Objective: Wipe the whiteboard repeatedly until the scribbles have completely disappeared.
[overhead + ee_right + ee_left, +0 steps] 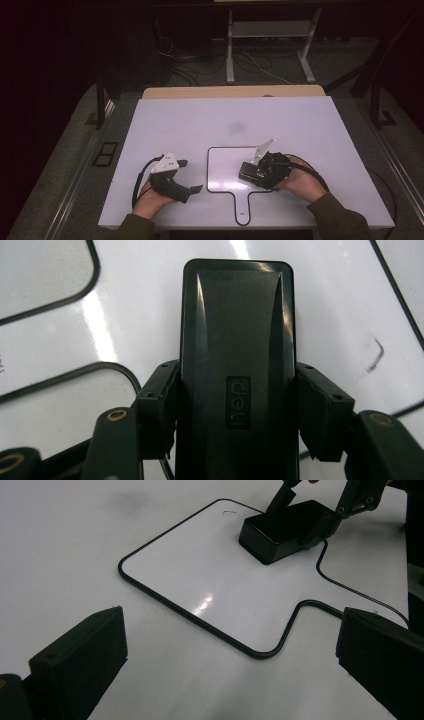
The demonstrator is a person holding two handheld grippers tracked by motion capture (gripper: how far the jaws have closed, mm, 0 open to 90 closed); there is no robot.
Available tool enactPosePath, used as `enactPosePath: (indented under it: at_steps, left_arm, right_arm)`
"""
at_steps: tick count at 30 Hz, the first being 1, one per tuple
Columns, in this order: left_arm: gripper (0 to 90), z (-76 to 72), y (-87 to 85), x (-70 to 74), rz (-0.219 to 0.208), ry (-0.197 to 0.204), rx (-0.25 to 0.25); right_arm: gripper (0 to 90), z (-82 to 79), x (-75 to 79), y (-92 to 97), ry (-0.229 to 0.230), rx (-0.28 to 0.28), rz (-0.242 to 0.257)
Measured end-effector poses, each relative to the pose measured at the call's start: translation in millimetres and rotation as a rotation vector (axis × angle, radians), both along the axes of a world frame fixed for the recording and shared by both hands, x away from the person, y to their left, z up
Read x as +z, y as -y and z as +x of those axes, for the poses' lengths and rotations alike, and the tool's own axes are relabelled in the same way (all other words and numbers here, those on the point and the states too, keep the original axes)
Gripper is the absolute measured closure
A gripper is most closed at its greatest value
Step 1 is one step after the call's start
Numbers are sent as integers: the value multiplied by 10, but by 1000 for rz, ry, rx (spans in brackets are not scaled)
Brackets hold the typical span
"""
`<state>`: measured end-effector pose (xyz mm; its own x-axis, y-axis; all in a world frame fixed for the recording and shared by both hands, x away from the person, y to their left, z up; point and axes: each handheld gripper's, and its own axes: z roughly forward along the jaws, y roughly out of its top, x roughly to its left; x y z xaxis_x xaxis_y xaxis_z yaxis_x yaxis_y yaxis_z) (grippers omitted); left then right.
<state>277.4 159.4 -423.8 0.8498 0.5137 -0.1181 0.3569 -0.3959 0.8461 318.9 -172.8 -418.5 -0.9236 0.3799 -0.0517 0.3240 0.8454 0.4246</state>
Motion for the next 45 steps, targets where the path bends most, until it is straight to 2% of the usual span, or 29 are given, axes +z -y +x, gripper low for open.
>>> enactPosePath:
  at_steps: [9,11,16,25,29,31,33,38,40,45]
  left_arm:
    - [0,3,4,-1,1,0,-2]
    - [0,2,-2,0,-1,1,-1]
    - [0,-1,-7,2,0,3,-3]
    - [0,0,-8,2,-1,2,-2]
    - [0,0,-6,1,0,3,-2]
    - [0,0,-3,0,0,1,-1]
    - [0,1,0,-1,0,1,0]
    - [0,1,2,1,0,1,-1]
    - [0,0,1,2,1,2,-3]
    - [0,0,3,1,0,1,-1]
  right_arm:
    - [390,-4,-2,-181,-3,37,8]
    - [390,15,-4,-169,-6,40,14]
    - [390,51,-2,-87,-9,1,15]
    - [390,154,-2,159,4,-65,-3]
    - [390,131,3,140,12,-67,-12]
    - [390,102,1,116,-1,-55,-2]
    - [390,73,5,88,9,-34,-16]
    - [390,-8,3,27,1,-8,-8]
    - [390,5,2,33,-3,-9,-4]
    - [390,90,3,49,18,-40,-12]
